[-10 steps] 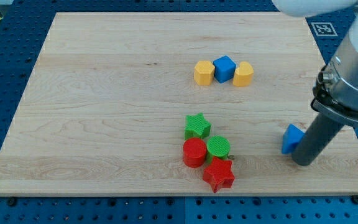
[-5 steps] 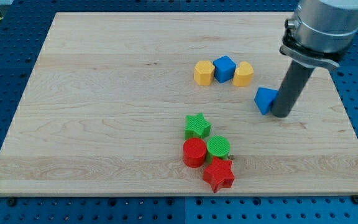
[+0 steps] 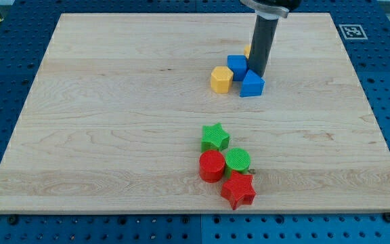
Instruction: Push the blue triangle toward the blue cube
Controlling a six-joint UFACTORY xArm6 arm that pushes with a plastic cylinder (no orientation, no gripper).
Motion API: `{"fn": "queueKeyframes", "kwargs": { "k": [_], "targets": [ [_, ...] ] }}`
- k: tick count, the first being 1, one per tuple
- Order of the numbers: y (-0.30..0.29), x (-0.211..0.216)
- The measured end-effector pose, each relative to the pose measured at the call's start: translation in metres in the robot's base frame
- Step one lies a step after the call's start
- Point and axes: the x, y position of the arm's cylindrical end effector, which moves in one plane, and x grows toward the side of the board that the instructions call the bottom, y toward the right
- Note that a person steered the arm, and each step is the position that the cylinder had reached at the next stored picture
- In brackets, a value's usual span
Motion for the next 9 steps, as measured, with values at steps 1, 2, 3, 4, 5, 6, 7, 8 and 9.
{"fn": "queueKeyframes", "kwargs": {
  "k": [1,2,3,4,5,6,7,8,9],
  "targets": [
    [0.003,0.016],
    [0.039,0.053],
    [0.076,0.054],
    [0.086,0.059],
    [0.054,0.069],
    [0.026,0.082],
    [0.005,0.089],
    [-0.004,0.088],
    [-0.005,0.079]
  ]
}}
